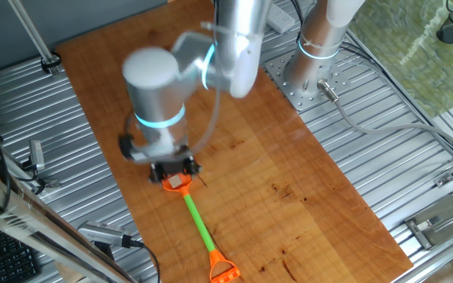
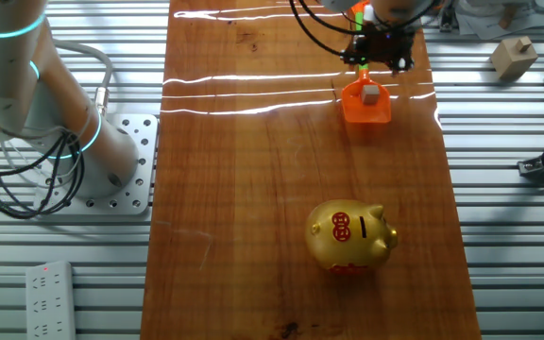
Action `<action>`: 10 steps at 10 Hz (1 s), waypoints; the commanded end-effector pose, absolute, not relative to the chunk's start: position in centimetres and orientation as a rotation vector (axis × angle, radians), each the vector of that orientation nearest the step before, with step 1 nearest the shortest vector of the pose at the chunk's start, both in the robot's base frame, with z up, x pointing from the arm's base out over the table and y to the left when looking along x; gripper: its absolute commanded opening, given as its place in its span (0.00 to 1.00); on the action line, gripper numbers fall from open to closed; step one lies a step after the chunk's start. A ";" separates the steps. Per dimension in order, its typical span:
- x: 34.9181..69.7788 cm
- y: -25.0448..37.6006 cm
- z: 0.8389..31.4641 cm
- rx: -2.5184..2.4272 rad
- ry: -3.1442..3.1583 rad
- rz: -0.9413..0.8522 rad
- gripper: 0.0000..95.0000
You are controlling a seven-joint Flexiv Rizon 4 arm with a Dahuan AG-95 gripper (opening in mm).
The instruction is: Use a shovel to scoop up an object
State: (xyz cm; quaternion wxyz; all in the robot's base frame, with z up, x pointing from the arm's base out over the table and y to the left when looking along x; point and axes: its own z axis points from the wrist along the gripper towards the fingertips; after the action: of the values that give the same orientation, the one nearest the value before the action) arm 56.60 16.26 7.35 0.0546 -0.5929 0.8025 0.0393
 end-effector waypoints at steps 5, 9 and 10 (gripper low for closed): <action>52.4 4.1 13.9 -0.431 3.029 0.171 0.80; 47.5 2.1 14.1 -0.197 3.064 0.165 0.80; 45.7 1.7 14.0 -0.213 3.056 0.171 0.60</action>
State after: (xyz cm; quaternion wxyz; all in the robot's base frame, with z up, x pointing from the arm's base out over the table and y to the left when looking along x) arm 49.57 4.18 13.15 0.0388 -0.1530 0.9860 0.0537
